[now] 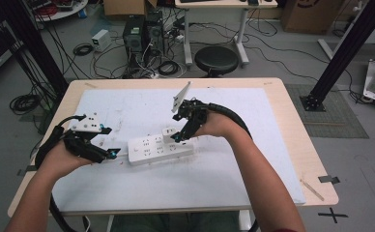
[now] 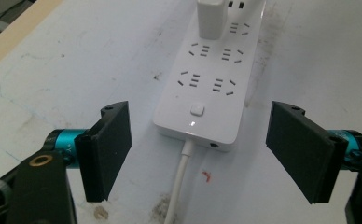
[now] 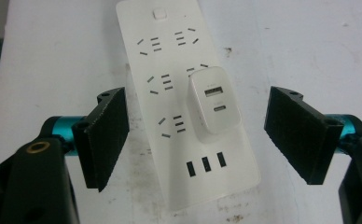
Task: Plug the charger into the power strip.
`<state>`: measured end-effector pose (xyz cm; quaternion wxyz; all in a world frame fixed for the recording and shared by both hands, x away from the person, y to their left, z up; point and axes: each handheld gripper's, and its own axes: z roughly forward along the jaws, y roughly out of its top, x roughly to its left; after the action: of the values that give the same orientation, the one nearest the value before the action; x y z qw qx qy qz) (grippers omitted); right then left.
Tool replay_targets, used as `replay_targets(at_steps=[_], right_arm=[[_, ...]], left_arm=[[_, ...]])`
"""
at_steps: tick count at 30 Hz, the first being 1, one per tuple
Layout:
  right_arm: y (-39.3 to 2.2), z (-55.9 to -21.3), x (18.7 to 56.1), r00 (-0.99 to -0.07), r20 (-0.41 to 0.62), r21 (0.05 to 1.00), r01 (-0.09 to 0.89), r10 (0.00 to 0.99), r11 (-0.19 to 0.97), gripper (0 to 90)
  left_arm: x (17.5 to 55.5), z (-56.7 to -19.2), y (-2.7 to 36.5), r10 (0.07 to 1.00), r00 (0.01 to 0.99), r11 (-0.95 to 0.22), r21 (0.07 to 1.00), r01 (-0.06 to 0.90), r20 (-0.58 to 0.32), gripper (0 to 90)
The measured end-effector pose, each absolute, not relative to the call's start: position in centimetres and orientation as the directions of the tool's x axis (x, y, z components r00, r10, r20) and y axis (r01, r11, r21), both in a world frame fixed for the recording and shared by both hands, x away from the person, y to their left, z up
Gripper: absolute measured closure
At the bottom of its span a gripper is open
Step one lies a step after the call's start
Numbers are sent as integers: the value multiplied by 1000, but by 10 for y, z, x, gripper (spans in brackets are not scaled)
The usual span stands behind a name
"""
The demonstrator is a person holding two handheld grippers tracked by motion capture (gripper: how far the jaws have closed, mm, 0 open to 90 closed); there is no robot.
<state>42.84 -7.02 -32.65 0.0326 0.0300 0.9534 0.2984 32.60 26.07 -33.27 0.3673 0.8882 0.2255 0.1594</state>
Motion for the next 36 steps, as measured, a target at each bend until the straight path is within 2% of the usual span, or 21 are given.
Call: replay_targets(at_steps=[16, 24, 36], right_arm=[[-159, -321, 398, -936, -23, 755, 214, 352, 620, 186], [-185, -330, 394, -924, 1, 782, 239, 383, 575, 186], [-190, -329, 391, -919, -2, 788, 241, 395, 566, 186]], left_arm=[[338, -334, 265, 514, 852, -545, 806, 232, 102, 219], [339, -334, 268, 524, 846, -523, 822, 226, 101, 219], [339, -333, 270, 535, 839, -501, 838, 218, 101, 219]])
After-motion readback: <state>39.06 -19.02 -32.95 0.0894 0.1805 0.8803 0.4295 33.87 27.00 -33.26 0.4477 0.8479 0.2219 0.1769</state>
